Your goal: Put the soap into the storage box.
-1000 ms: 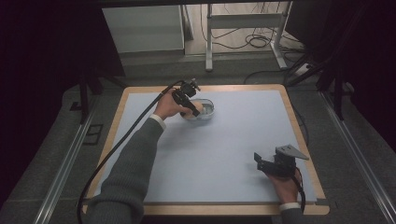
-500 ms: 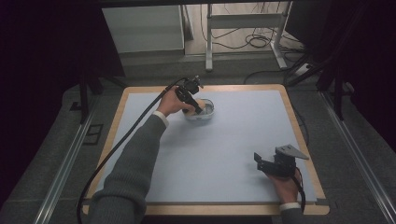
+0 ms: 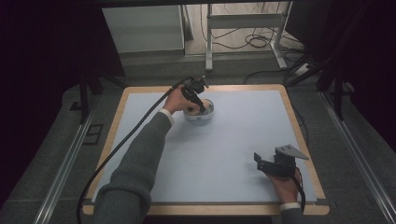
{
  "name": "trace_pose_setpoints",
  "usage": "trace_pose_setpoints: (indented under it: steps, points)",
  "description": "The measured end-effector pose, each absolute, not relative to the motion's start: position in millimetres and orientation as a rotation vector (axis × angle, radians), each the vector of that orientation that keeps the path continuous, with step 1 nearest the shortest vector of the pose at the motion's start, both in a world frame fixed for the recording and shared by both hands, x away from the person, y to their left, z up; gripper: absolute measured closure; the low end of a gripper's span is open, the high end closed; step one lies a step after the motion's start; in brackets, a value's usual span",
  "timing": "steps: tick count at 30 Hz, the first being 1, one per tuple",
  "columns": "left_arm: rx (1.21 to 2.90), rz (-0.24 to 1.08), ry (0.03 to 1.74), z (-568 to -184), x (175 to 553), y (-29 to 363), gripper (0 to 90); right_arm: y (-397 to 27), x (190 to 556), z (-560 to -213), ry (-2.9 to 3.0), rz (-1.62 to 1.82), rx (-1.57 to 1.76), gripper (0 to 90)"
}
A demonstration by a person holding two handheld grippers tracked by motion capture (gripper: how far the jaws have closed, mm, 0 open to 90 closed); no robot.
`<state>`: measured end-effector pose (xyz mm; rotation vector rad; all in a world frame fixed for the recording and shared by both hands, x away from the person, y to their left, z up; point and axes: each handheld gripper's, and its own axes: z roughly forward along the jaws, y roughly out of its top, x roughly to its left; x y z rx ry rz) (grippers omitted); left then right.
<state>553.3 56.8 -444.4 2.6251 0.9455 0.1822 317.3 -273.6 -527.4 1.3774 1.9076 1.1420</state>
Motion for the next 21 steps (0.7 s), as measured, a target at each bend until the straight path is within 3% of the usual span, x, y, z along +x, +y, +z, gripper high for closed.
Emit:
trace_pose_setpoints:
  steps: [11,21]
  points:
    - [2.594,0.177,0.946,-449,551,55,27.7,-273,317,-527,1.910,1.142,1.377,8.9]
    - [2.560,0.228,0.904,-429,522,67,21.1,-273,317,-527,1.909,1.140,1.379,8.9]
